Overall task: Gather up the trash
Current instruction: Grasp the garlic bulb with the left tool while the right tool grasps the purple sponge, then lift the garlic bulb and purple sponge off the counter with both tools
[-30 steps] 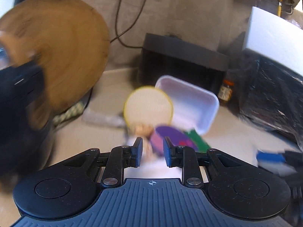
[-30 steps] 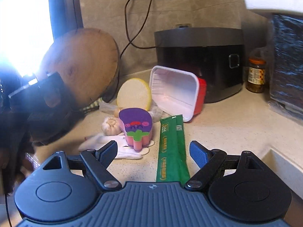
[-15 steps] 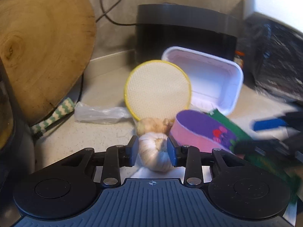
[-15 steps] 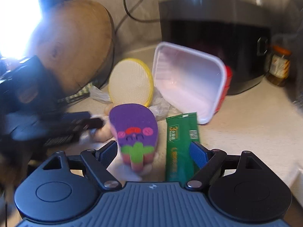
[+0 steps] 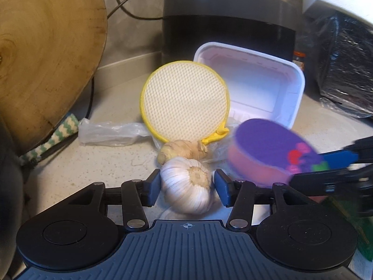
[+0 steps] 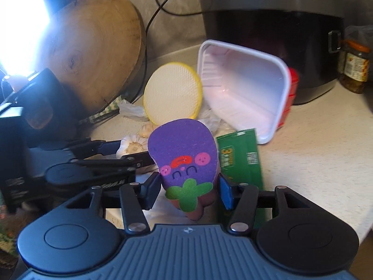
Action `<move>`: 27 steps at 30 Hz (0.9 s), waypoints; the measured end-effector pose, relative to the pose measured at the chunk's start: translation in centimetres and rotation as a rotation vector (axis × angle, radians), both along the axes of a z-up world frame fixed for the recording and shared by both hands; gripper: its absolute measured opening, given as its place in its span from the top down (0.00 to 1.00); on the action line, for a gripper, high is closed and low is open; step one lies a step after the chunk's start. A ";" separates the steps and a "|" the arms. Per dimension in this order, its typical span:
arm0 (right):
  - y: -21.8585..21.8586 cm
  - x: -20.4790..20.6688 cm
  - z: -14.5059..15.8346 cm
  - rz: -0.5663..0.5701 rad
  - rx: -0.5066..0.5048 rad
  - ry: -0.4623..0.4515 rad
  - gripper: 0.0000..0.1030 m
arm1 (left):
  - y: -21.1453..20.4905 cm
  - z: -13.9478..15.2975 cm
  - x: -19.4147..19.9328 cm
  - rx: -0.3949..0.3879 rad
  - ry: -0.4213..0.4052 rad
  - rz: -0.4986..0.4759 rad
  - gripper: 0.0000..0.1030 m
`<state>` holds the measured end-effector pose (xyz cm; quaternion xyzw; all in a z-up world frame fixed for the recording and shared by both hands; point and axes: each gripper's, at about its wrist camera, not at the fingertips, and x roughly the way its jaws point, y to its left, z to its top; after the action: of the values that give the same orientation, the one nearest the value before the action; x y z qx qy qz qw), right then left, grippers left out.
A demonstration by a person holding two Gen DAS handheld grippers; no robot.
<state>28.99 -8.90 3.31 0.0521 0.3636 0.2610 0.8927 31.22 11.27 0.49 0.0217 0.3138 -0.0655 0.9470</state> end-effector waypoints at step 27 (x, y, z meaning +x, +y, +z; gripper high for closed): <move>1.7 -11.9 -2.0 0.185 -0.093 -0.052 0.41 | 0.3 2.0 -20.5 -0.052 0.100 -0.051 0.47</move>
<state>17.07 -7.18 1.28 -0.0299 0.3555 0.3266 0.8753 10.69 11.53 2.46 0.0019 0.3585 -0.0986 0.9283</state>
